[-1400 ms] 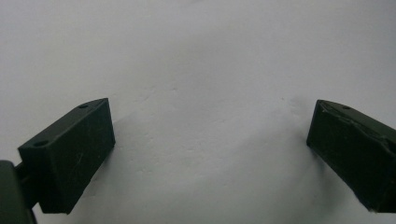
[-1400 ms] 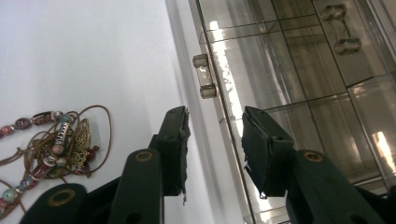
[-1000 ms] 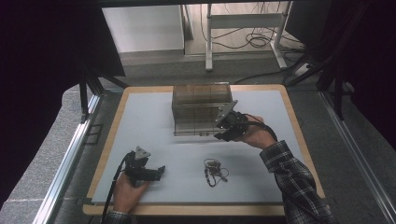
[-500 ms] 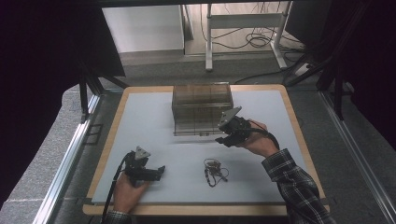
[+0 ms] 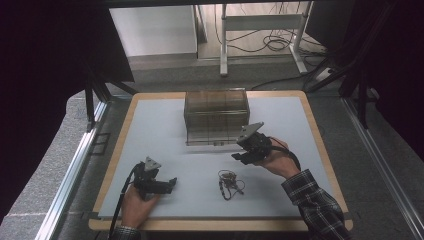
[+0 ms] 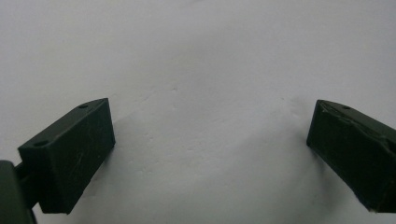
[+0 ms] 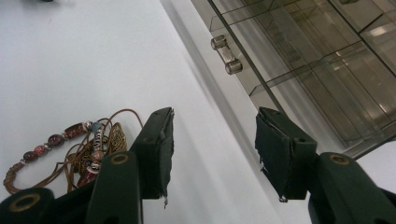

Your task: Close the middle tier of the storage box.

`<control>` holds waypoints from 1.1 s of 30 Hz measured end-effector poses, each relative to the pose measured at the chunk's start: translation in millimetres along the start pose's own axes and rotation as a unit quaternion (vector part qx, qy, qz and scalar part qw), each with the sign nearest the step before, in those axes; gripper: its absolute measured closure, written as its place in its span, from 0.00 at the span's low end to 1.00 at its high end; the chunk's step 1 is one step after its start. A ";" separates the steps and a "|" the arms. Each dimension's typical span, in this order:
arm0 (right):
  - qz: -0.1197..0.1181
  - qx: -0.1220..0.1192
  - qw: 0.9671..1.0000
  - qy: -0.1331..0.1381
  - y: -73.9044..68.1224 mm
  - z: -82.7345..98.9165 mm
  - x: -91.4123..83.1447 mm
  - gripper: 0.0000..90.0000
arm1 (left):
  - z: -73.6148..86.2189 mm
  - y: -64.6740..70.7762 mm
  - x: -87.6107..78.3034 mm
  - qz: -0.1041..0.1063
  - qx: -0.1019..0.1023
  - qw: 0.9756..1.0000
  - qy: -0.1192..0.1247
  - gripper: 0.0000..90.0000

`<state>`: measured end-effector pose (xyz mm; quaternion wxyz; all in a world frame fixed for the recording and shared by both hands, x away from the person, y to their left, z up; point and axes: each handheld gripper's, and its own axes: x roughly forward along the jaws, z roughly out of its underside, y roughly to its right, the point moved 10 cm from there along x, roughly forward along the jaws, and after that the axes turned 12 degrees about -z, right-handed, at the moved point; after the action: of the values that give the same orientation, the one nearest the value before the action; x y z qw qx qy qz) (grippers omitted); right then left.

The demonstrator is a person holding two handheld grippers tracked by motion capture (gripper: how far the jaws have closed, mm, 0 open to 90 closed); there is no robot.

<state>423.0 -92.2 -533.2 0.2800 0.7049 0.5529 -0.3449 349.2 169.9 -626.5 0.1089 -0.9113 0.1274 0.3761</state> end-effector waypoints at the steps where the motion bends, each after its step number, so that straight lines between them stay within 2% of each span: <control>1: 0.001 0.000 1.000 0.000 -1.3 1.3 0.5 0.51 | 0.0 0.0 0.0 0.000 0.000 1.000 0.000 0.01; 4: 0.010 0.007 1.000 0.002 -3.7 4.5 0.0 0.51 | 0.0 0.0 0.0 0.000 0.000 1.000 0.000 0.01; 8: 0.003 0.018 1.000 0.019 -9.5 6.1 1.4 0.49 | 0.0 0.0 0.0 0.000 0.000 1.000 0.000 0.01; 14: 0.004 0.030 0.999 0.025 -14.1 10.7 4.4 0.44 | 0.0 0.0 0.0 0.000 0.000 1.000 0.000 0.01; 23: 0.005 0.041 0.998 0.046 -21.7 16.0 6.0 0.43 | -0.1 0.0 0.0 0.000 0.000 1.000 0.000 0.01; 27: 0.002 0.043 0.998 0.050 -25.8 20.3 8.3 0.43 | 0.0 0.4 0.0 0.000 -0.002 1.000 0.000 0.01; 31: 0.007 0.033 0.999 0.039 -29.6 26.6 12.4 0.43 | -0.3 0.6 0.2 0.000 -0.004 1.000 0.001 0.01; 33: 0.004 0.034 0.999 0.042 -31.0 26.9 12.9 0.43 | -0.3 0.6 0.2 0.000 -0.004 1.000 0.001 0.01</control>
<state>390.1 -98.3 -560.2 0.2337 0.7305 0.5491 -0.3322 349.4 169.2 -626.5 0.1047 -0.9122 0.1261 0.3756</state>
